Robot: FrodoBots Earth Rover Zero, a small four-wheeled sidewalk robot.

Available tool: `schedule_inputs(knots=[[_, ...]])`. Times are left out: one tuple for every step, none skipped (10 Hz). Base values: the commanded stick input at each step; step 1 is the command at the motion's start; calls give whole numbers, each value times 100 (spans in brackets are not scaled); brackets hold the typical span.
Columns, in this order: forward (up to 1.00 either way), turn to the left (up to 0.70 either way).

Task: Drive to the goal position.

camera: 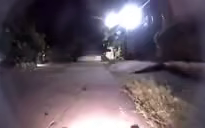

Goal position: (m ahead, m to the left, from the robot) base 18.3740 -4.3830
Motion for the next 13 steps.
schedule_inputs(knots=[[60, 0], [60, 0], [60, 0], [60, 0], [60, 0], [60, 0], [60, 0], [60, 0], [60, 0], [60, 0], [60, 0], [60, -10], [60, -35]])
